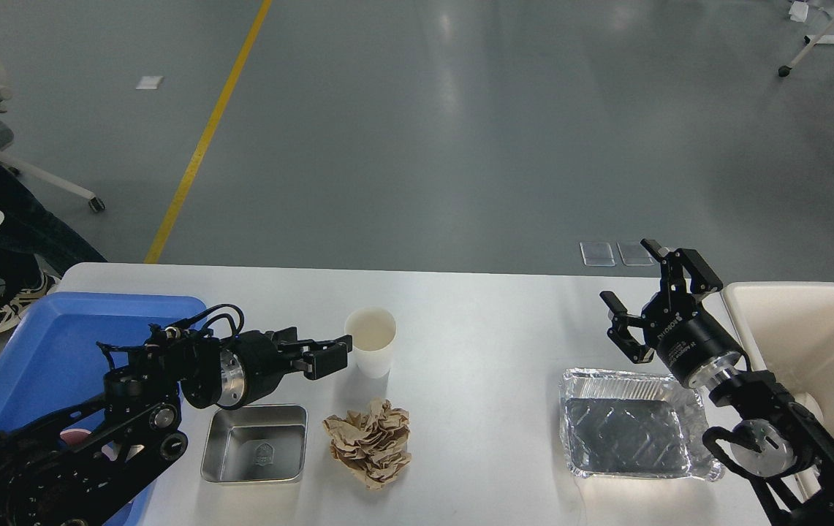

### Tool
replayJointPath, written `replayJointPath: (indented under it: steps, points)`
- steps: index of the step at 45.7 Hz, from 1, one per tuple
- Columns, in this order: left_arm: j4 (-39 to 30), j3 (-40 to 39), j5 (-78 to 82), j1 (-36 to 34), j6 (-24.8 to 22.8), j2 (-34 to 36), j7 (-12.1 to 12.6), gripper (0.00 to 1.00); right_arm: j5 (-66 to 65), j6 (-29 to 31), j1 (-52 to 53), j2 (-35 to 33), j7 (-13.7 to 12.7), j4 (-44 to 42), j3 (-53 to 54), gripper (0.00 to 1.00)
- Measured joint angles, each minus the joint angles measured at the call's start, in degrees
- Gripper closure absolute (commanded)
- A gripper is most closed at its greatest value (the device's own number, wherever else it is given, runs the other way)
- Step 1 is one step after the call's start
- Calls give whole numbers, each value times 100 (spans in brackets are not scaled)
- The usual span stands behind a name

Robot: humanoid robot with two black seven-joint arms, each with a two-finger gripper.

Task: Tidy desktop
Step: 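Move the left gripper toward the small steel tray, then grasp the edge of the steel tray with the left gripper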

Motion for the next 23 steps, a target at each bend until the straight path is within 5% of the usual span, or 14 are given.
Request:
replayJointPath:
  steps: [23]
  points:
    - [-186,797,720,183,-410,1225,-16,3,0,-6,11,0,0,-1,1,0]
